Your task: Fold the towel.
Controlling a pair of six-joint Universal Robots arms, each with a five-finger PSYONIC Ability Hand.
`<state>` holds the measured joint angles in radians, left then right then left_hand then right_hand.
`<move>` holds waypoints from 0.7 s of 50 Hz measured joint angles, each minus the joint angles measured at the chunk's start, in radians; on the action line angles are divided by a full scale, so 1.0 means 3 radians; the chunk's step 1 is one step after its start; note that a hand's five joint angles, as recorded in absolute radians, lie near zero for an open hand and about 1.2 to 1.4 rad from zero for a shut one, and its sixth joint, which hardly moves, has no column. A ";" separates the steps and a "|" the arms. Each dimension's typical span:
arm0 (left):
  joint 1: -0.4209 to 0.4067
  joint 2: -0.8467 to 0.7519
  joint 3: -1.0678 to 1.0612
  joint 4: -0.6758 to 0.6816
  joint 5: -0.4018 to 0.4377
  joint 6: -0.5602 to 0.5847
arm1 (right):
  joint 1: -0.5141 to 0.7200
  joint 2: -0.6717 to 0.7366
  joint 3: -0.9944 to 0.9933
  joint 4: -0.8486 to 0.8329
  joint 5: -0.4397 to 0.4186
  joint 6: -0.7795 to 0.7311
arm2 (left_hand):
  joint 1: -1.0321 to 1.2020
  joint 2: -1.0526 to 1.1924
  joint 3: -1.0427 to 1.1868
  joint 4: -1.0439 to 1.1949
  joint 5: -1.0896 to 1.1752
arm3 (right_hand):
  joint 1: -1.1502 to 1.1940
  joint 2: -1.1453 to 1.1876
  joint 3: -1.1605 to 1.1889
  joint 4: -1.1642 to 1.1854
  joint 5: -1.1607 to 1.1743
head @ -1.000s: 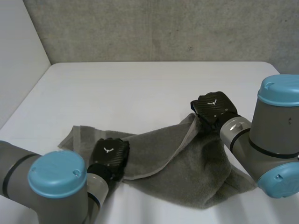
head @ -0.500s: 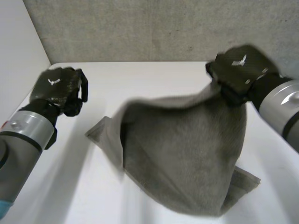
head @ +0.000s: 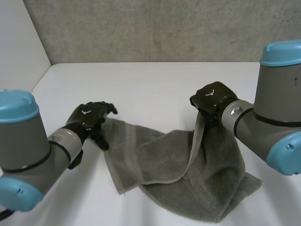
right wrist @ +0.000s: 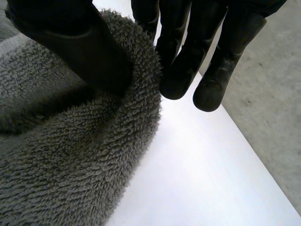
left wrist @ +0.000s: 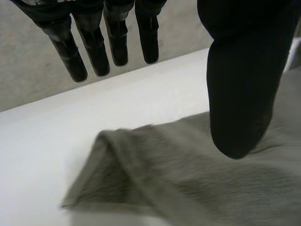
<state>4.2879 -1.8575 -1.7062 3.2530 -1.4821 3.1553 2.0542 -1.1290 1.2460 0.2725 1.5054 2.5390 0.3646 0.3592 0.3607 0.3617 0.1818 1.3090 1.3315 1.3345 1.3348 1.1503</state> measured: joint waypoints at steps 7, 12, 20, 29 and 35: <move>-0.0497 0.0272 -0.0234 0.0035 -0.0021 -0.0196 | -0.0020 -0.0034 0.0160 -0.0164 0.0179 0.0263 | -0.0308 -0.0295 -0.0303 -0.0298 -0.0297 | 0.0000 0.0000 0.0000 0.0000 0.0000; -0.0865 0.0189 -0.0268 0.0108 -0.0052 -0.0201 | -0.0030 -0.0112 0.0324 -0.0227 0.0201 0.0313 | -0.0344 -0.0336 -0.0334 -0.0335 -0.0336 | 0.0000 0.0000 0.0000 0.0000 0.0000; -0.1322 -0.0210 -0.0268 0.0361 -0.0396 -0.0157 | -0.0041 -0.0216 0.0571 -0.0329 0.0191 0.0302 | -0.0344 -0.0339 -0.0337 -0.0341 -0.0341 | 0.0000 0.0000 0.0000 0.0000 0.0000; -0.1421 -0.0576 -0.0227 0.0624 -0.0672 -0.0056 | -0.0042 -0.0225 0.0694 -0.0382 0.0186 0.0286 | -0.0258 -0.0239 -0.0243 -0.0256 -0.0227 | 0.0000 0.0000 0.0000 0.0000 0.0000; -0.1407 -0.0693 -0.0211 0.0798 -0.0687 0.0087 | -0.0042 -0.0231 0.0727 -0.0397 0.0183 0.0281 | 0.0302 0.0318 0.0315 0.0311 0.0331 | 0.0000 0.0000 0.0000 0.0000 0.0000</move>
<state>3.8657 -2.0655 -1.7695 3.4922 -1.6881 3.1813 2.0417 -1.1982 1.4641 0.1534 1.5602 2.6231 0.4552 0.4546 0.4553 0.4549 0.2812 1.3090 1.3315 1.3345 1.3348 1.1503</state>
